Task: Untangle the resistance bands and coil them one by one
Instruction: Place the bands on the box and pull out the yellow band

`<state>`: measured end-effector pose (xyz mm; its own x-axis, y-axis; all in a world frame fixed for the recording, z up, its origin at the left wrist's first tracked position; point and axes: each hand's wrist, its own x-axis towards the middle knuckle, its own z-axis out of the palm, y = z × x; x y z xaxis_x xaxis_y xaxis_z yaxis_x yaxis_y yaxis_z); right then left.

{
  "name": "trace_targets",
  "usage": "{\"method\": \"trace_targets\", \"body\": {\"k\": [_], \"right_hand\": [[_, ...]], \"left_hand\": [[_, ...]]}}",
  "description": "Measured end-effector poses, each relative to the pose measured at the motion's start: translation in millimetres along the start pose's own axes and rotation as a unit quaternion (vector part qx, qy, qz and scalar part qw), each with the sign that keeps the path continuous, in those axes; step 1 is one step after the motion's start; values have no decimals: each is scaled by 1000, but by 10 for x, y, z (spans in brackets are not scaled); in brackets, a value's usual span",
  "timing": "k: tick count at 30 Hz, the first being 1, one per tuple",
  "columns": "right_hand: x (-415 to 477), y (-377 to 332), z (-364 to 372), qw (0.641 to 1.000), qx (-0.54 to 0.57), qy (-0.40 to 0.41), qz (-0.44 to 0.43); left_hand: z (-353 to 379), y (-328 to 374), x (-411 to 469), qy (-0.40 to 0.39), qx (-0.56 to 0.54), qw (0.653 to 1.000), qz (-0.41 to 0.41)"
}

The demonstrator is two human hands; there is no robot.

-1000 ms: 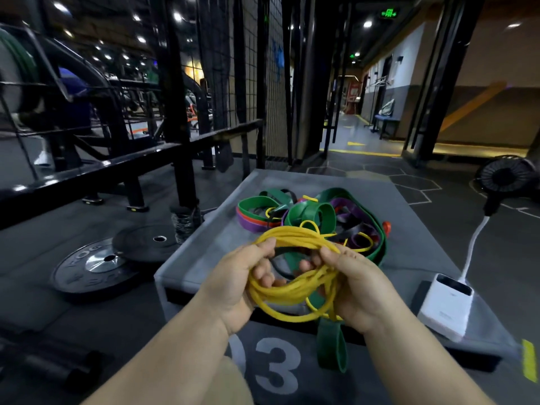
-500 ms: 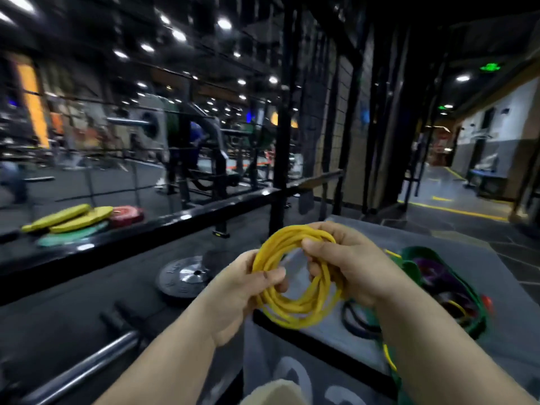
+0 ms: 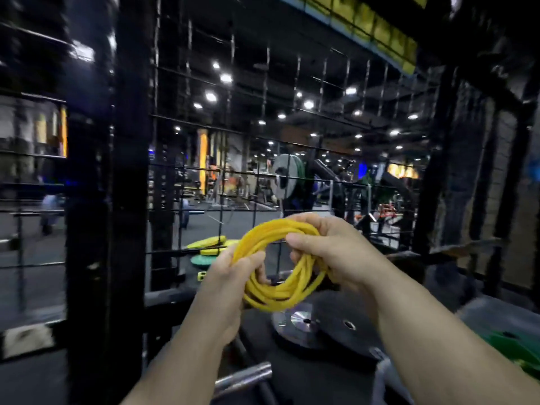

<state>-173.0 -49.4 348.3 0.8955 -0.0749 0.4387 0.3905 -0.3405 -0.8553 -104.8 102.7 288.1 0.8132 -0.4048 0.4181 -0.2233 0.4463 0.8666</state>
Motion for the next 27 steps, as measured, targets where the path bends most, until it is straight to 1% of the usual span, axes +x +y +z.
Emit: {"method": "trace_targets", "body": {"k": [4, 9, 12, 15, 18, 20, 22, 24, 27], "right_hand": [[312, -47, 189, 999, 25, 33, -31], [601, -39, 408, 996, 6, 61, -67], [727, 11, 571, 986, -75, 122, -89], [783, 53, 699, 961, -165, 190, -114], [811, 108, 767, 943, -205, 229, -126], [848, 171, 785, 944, -196, 239, -116], [876, 216, 813, 954, -167, 232, -89], [904, 263, 823, 963, -126, 229, -60], [927, 317, 815, 975, -49, 215, -17]], "left_hand": [[-168, 170, 127, 63, 21, 995, 69], [-313, 352, 335, 152, 117, 972, 139], [-400, 383, 461, 191, 194, 949, 162], [-447, 397, 529, 204, 258, 930, 163], [-451, 408, 566, 216, 319, 906, 174], [-446, 404, 570, 221, 367, 885, 180], [-447, 391, 577, 218, 412, 864, 189], [-457, 380, 594, 215, 443, 850, 186], [-441, 368, 568, 188, 446, 861, 156]]}}
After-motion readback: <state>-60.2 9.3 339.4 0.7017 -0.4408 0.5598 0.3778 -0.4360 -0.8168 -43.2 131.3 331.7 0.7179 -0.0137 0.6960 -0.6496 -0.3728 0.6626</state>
